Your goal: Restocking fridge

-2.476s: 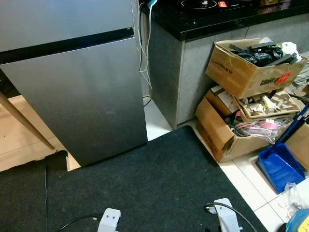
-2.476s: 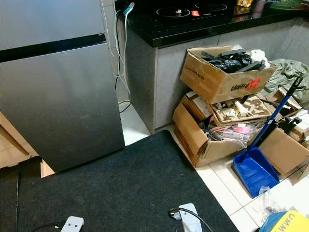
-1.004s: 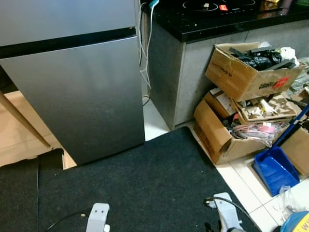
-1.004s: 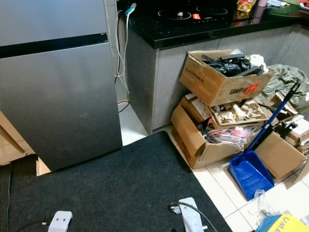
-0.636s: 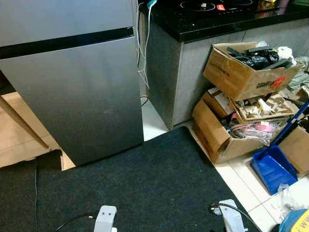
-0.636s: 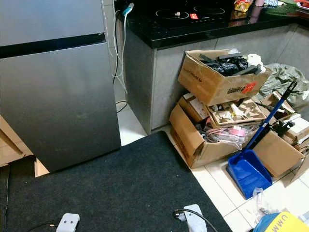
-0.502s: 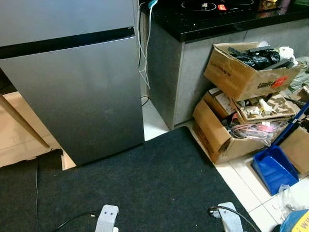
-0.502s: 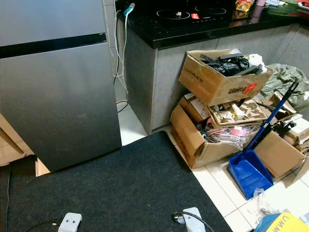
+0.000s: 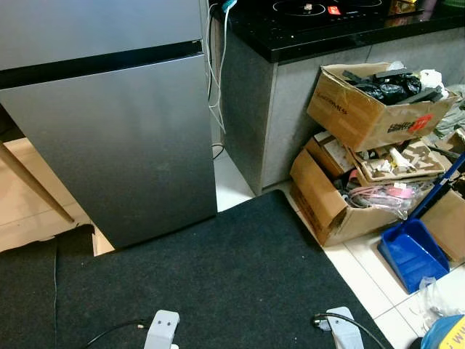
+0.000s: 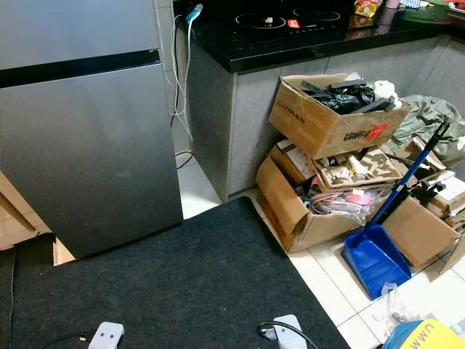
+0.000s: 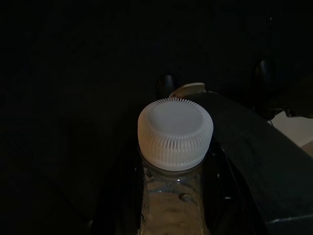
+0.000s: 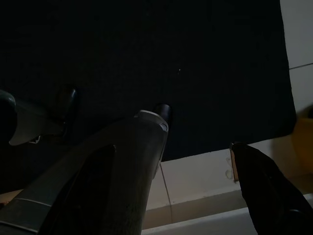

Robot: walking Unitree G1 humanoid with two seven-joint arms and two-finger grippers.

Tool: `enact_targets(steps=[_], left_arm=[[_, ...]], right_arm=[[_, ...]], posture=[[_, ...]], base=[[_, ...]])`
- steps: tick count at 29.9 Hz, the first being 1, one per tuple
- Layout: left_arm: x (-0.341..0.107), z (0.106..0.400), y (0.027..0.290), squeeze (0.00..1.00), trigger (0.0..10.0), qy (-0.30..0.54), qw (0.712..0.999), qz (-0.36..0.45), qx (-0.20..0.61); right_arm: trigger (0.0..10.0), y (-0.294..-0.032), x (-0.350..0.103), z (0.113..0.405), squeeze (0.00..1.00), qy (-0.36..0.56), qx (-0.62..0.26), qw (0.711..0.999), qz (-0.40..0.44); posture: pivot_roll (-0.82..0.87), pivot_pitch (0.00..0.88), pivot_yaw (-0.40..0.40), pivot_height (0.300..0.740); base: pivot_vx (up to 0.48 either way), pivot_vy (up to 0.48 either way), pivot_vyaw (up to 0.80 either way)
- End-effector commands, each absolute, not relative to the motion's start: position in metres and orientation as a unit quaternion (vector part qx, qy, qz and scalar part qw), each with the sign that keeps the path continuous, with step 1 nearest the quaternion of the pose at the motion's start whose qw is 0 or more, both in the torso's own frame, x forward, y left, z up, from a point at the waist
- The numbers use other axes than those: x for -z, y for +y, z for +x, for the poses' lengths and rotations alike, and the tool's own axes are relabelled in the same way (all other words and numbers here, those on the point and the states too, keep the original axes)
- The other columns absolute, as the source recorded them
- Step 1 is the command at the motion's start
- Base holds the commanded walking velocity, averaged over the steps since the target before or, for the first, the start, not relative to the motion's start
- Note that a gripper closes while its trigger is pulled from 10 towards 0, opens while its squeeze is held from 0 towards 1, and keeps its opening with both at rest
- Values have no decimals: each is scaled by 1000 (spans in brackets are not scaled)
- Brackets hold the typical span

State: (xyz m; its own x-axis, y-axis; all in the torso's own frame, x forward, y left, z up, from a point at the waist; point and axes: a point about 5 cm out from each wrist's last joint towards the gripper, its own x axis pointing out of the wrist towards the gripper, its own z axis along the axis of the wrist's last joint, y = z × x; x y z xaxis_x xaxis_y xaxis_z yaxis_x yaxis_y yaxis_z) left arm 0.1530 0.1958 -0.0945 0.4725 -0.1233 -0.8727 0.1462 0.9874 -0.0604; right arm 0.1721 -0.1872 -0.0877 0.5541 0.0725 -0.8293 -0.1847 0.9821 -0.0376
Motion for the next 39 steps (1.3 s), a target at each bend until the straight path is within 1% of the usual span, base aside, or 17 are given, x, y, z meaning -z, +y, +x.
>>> enact_targets(steps=[1,9,39], left_arm=[[99,142,190,0,10000,523,848,5,88],[100,141,189,0,10000,524,847,4,90],[102,138,182,0,10000,527,844,3,94]], right_arm=[[10000,-188,91,164,0,479,-73,873,-62],[10000,-190,91,163,0,477,-79,873,-62],[10000,-198,91,161,0,480,-70,871,-76]], posture=[[-78,120,-21,740],[-78,119,-23,740],[-86,123,-25,740]], base=[[0,0,0],[0,0,0],[0,0,788]])
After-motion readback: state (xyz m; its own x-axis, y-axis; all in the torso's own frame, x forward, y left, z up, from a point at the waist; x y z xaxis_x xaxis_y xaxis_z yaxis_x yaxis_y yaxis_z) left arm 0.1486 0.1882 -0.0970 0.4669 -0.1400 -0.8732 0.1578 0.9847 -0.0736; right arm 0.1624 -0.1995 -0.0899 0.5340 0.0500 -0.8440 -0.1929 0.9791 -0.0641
